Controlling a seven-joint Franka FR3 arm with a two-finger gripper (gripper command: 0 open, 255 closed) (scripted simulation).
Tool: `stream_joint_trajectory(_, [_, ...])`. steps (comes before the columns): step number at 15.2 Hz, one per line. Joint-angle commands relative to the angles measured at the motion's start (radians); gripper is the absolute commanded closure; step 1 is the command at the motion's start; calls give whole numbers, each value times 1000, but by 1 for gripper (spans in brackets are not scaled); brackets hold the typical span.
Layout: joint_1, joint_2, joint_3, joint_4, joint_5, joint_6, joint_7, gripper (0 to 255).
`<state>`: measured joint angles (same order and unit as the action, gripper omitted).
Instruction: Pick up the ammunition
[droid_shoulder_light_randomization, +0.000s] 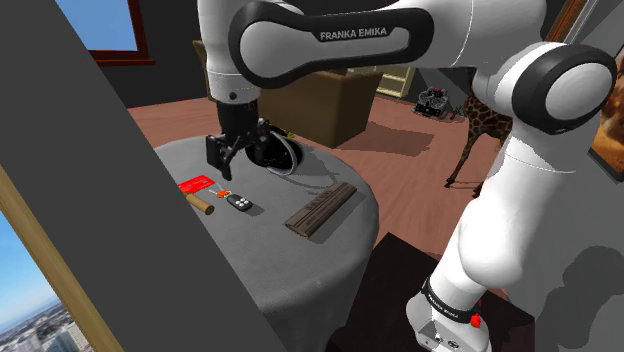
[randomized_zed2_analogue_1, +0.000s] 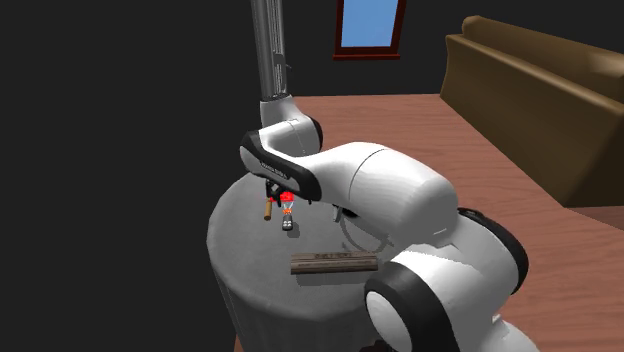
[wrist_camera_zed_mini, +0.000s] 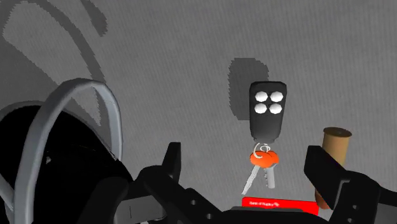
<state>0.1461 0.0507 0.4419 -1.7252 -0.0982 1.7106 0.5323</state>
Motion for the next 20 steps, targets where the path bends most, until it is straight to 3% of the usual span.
stream_joint_trajectory(1, [28, 101, 21, 103, -34, -25, 43, 0])
stream_joint_trajectory(7, [141, 356, 43, 397, -121, -119, 127, 0])
stream_joint_trajectory(16, [130, 352, 38, 289, -120, -15, 134, 0])
stream_joint_trajectory(17, [131, 354, 37, 292, -121, -17, 134, 255])
stream_joint_trajectory(20, [130, 354, 37, 291, -121, -17, 134, 255])
